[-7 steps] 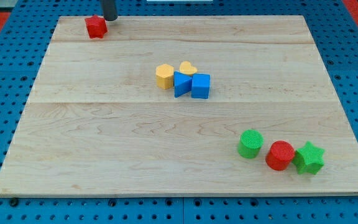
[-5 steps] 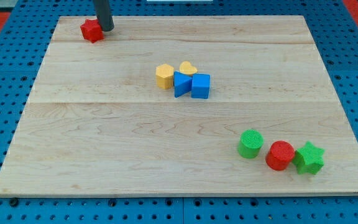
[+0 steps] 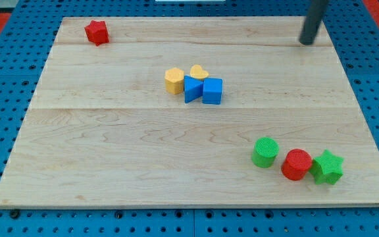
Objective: Nudge the green star and red circle to the left
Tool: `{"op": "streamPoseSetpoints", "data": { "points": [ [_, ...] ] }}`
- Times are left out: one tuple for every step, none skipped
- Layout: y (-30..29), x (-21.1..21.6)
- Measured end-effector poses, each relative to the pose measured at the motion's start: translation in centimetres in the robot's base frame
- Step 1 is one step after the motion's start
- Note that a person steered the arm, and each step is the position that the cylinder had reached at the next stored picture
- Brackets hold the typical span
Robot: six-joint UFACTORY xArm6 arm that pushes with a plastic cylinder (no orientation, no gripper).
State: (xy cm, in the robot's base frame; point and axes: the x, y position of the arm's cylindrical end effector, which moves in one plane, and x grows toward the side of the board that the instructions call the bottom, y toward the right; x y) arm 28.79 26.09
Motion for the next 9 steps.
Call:
{"op": "streamPoseSetpoints", "data": {
  "points": [
    [1.8, 7.5],
    [1.9, 13.0],
    [1.9, 16.3],
    [1.9, 17.8],
    [0.8, 21.8],
    [0.1, 24.7],
    [-1.9, 26.9],
    [-7.4, 29.0],
    [-6.7, 29.8]
  ]
}}
